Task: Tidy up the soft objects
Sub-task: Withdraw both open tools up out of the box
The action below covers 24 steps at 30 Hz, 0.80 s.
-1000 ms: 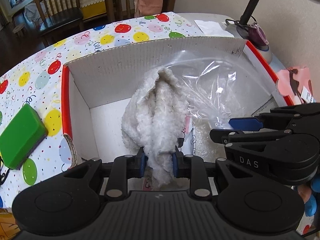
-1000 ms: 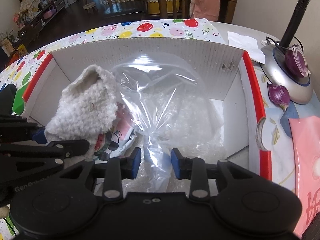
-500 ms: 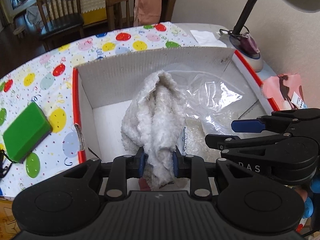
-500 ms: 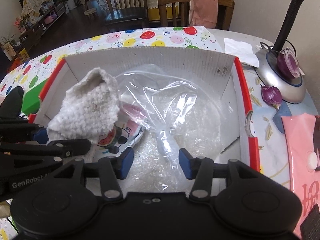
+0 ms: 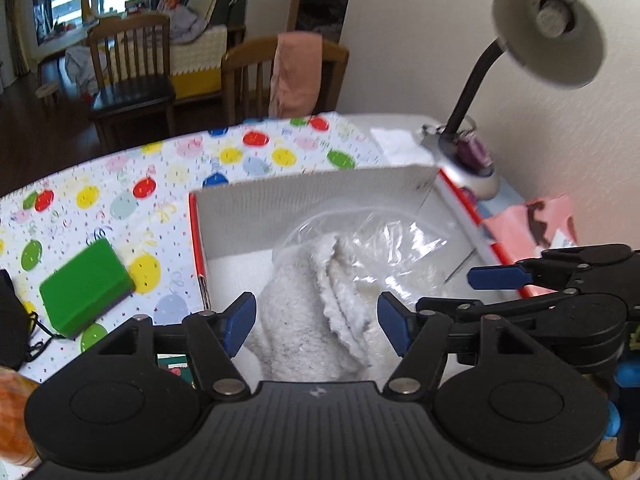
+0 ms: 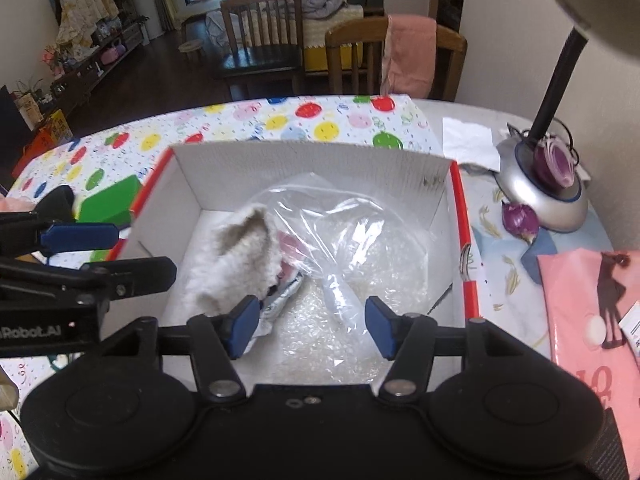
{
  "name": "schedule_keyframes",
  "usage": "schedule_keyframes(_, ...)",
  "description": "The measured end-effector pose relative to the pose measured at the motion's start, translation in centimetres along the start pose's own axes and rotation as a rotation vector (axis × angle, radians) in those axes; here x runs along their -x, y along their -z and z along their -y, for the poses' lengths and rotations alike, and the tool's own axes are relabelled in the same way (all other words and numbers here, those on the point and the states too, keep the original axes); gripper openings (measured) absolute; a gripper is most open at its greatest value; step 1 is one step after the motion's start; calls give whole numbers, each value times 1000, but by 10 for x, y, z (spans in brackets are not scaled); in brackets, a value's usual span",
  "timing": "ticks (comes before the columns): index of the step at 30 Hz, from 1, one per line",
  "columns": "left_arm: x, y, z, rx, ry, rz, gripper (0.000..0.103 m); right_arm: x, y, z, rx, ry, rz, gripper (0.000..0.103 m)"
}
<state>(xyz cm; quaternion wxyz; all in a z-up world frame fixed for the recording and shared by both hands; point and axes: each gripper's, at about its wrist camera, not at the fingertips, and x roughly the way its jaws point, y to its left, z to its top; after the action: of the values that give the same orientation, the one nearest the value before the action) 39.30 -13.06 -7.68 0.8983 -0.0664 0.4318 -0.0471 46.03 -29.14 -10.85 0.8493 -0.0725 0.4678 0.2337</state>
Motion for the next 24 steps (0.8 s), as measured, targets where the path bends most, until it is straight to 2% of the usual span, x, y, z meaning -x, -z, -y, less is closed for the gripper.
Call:
schedule_keyframes(8,56,11,-7,-6,19,72,67,46,5,-30,73,-58,65,63)
schedule_keyframes(12,88,22,-17,-4,-7,88,67,69,12,-57,142,-101,92,64)
schedule_keyframes(24,170,77,-79,137,-75,152,67,103,34,-142,285,-245,101,67)
